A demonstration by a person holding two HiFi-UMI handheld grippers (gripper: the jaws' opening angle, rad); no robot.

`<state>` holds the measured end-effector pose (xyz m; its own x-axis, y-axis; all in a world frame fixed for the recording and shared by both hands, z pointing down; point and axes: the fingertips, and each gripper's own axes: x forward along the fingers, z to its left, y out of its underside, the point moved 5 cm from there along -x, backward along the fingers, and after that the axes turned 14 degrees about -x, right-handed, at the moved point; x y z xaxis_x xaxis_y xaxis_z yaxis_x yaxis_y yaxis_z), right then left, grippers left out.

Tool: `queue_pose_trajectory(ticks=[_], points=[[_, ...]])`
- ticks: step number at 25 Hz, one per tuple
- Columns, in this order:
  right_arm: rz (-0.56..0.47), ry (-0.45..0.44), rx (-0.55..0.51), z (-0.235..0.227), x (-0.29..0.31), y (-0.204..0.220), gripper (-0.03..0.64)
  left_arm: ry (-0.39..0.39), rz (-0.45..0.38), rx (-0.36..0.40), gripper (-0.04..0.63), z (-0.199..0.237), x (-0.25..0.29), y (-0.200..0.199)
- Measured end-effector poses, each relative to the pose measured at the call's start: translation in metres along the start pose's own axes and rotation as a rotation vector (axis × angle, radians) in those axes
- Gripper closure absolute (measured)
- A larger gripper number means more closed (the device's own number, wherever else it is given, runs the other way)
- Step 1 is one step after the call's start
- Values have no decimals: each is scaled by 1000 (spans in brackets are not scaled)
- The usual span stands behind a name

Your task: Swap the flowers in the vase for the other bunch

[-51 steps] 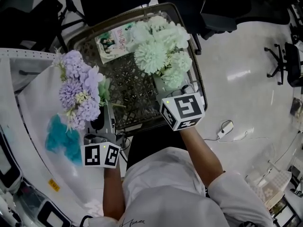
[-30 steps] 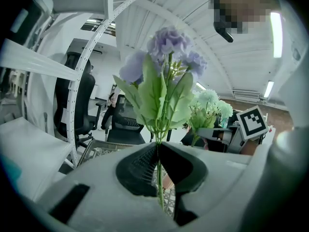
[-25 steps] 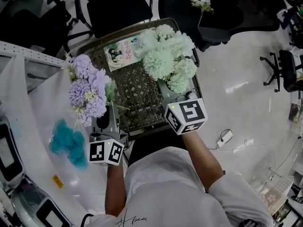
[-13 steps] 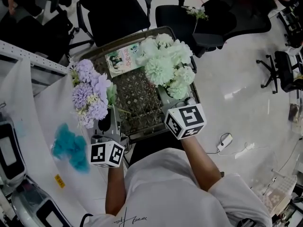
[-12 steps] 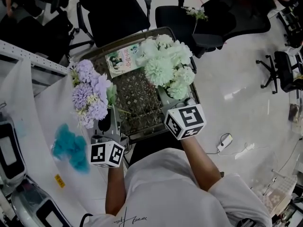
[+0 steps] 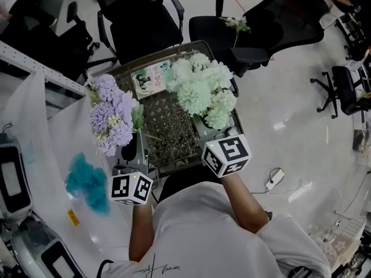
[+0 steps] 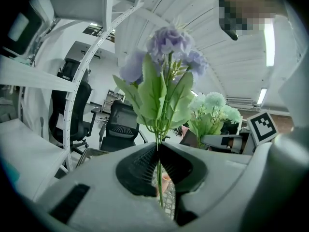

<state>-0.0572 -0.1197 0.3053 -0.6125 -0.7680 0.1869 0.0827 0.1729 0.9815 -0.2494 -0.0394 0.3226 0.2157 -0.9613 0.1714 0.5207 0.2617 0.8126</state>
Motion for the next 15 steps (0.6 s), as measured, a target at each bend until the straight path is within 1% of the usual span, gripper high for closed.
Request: queue_pose_trajectory(ticks=[8, 15], points=[[1, -14, 6, 14, -21, -3, 538, 37, -2, -3, 574, -8, -11, 0], [-4, -32, 10, 18, -31, -12, 537, 41, 1, 14, 574, -17, -16, -8]])
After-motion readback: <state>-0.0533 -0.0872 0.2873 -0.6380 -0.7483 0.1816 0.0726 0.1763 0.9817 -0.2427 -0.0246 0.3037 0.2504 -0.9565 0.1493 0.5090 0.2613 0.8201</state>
